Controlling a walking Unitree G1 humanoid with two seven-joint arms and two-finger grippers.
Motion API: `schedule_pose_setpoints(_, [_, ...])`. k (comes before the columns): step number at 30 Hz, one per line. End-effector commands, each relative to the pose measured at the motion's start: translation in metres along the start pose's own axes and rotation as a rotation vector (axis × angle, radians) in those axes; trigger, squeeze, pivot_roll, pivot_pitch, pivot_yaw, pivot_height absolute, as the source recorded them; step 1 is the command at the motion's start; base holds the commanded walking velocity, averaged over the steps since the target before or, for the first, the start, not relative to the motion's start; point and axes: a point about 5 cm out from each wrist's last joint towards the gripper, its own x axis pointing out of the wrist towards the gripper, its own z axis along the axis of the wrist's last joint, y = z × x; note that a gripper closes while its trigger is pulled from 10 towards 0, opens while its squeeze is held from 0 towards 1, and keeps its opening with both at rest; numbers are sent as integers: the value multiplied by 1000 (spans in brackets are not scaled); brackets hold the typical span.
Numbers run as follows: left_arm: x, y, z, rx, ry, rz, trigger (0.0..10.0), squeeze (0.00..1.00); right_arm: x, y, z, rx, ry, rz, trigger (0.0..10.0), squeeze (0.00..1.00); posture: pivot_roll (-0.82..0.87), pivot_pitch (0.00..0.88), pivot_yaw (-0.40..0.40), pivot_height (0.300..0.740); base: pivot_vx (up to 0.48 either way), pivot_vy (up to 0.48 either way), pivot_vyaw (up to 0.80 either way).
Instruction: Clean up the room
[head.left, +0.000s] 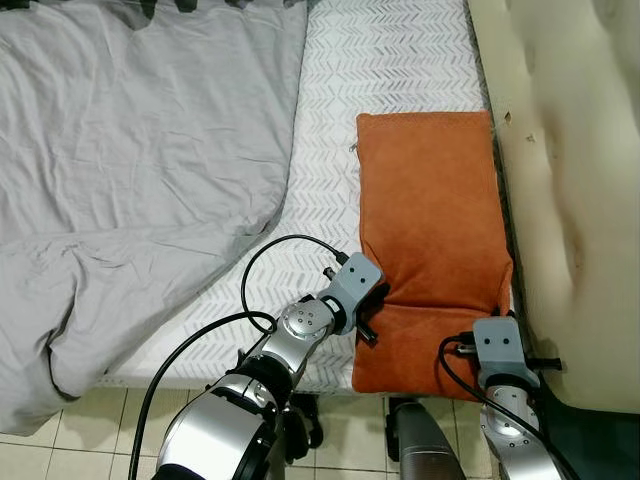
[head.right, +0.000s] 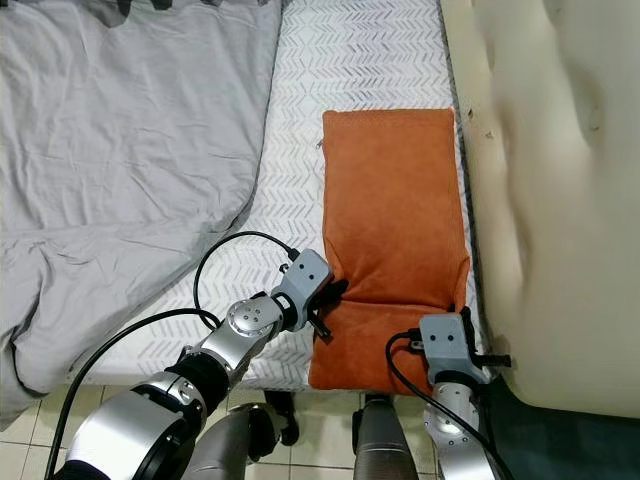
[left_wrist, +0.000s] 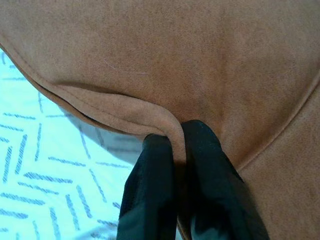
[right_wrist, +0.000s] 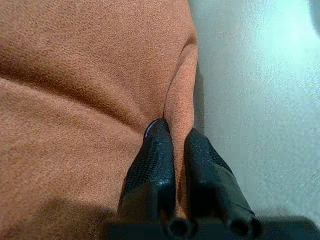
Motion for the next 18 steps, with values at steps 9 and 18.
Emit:
schedule_pose_setpoints(9, [16, -16, 23, 46, -21, -17, 10000, 1000, -11, -40, -38, -9, 201, -249, 10000, 1000, -346, 501, 118, 740, 0, 0, 0])
schedule_pose_setpoints(18, [13, -2, 27, -3, -47, 40, 10000, 1000, -12, -26, -41, 68, 243, -222, 10000, 1000, -321, 494, 121, 740, 0, 0, 0])
